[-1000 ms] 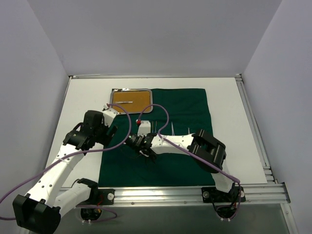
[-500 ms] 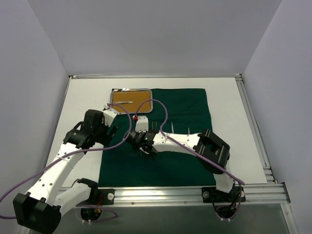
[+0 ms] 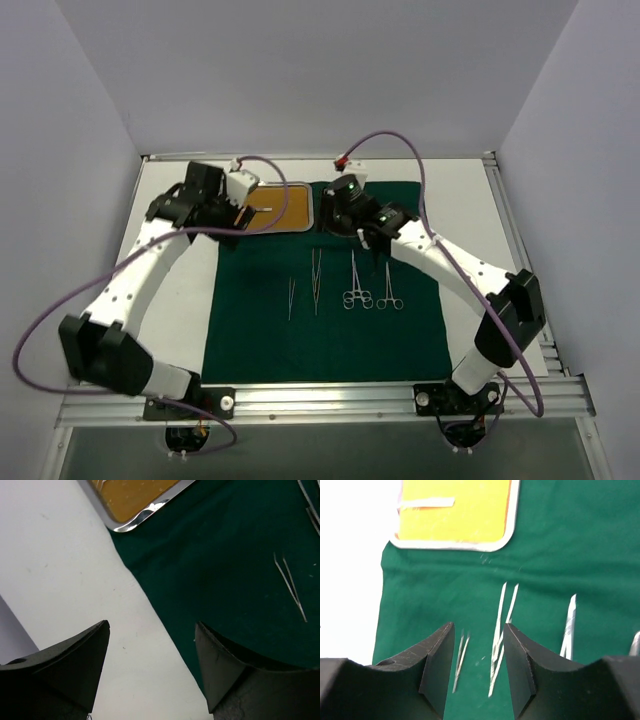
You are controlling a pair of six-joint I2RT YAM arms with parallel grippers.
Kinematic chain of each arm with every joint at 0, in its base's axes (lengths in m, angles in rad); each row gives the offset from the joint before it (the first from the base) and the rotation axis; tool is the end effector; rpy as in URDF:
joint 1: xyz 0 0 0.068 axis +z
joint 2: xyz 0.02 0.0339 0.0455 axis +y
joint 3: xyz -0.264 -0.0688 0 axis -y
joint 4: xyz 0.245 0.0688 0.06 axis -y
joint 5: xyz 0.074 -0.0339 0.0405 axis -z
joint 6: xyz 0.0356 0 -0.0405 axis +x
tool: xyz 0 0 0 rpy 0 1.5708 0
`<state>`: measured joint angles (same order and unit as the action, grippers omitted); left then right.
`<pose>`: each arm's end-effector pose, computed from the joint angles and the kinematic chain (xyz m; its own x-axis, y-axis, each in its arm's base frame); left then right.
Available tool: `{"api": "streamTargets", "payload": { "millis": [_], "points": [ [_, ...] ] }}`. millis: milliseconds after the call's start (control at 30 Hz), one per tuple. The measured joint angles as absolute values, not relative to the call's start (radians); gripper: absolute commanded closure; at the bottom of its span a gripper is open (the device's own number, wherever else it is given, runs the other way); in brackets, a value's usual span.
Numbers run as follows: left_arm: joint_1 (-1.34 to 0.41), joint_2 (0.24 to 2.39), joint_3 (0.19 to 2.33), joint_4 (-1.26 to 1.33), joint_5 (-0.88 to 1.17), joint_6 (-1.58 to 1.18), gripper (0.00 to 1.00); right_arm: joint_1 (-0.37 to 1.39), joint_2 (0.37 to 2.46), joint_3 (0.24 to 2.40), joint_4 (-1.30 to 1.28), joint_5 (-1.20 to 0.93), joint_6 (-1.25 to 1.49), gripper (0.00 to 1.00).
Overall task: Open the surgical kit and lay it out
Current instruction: Place the medical item in the surgical kit, then pick up the medical item from the container.
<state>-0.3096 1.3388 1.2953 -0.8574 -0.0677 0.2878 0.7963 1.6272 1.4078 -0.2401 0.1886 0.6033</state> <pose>0.2624 -0.0814 0.3339 -0.6410 0.5024 -0.5803 0.4650 0.8557 0.2271 0.2738 0.2703 0.3340 -0.5871 0.1969 -0.7852 -0.3054 0.8444 0.4400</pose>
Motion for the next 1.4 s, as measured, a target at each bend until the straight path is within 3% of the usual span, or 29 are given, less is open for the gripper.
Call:
{"api": "streamTargets", "payload": {
  "millis": [133,567,800,933,1233,1367,1400],
  "points": [
    [-0.306,1.617,1.596,-0.933,0.036,0.310,0.38,0.680,1.610,1.389,-0.208,0.080,0.541,0.60],
    [-0.271,2.299,2.093,-0.959,-0.003,0.674,0.30,0.556,1.749,1.380,-0.175,-0.162,0.455,0.61],
    [-0.232,2.450,2.268,-1.013,0.005,0.779,0.31,0.551,1.813,1.385,-0.173,-0.213,0.456,0.61],
    [-0.222,2.478,2.339,-1.075,0.020,0.823,0.44,0.551,1.818,1.401,-0.173,-0.229,0.459,0.61],
    [-0.215,2.526,2.377,-1.189,0.075,0.863,0.58,0.550,1.834,1.425,-0.167,-0.239,0.459,0.61],
    [-0.213,2.535,2.400,-1.209,0.088,0.876,0.74,0.550,1.835,1.425,-0.168,-0.244,0.459,0.61],
    [-0.213,2.535,2.403,-1.214,0.088,0.878,0.83,0.550,1.835,1.425,-0.168,-0.244,0.459,0.61]
  ]
}}
